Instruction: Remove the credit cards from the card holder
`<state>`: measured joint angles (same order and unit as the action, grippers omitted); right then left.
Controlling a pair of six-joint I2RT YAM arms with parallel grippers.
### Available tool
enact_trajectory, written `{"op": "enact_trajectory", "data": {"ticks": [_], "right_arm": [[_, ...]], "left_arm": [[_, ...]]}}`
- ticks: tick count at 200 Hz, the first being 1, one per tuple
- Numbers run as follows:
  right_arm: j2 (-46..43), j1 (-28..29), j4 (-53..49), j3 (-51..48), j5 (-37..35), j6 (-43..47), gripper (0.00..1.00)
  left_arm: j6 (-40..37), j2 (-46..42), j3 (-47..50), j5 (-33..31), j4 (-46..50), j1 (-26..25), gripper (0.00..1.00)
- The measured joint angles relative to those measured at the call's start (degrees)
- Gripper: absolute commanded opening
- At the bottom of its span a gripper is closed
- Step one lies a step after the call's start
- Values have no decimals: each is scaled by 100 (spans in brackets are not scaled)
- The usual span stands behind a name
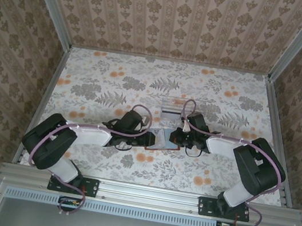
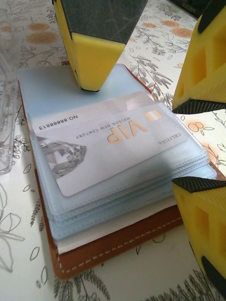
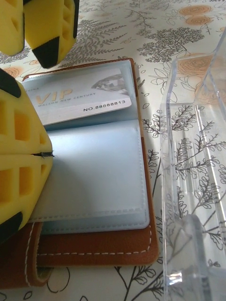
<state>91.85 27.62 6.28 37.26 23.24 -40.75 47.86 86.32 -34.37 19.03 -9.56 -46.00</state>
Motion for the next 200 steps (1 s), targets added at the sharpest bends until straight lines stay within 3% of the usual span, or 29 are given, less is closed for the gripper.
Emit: {"op": "enact_trajectory", "data": {"ticks": [51,117,200], "right_arm": [[-109,94,-28,11,4,111,18],[-101,208,-212,398,129,358,22],[380,234,-363,590,227,544,26]], "left_arm": [[-127,-111,-330,-81,271,-11,25],[-118,660,-516,-68,140,-52,24],[-114,673,-516,-63,57,-52,23]]}}
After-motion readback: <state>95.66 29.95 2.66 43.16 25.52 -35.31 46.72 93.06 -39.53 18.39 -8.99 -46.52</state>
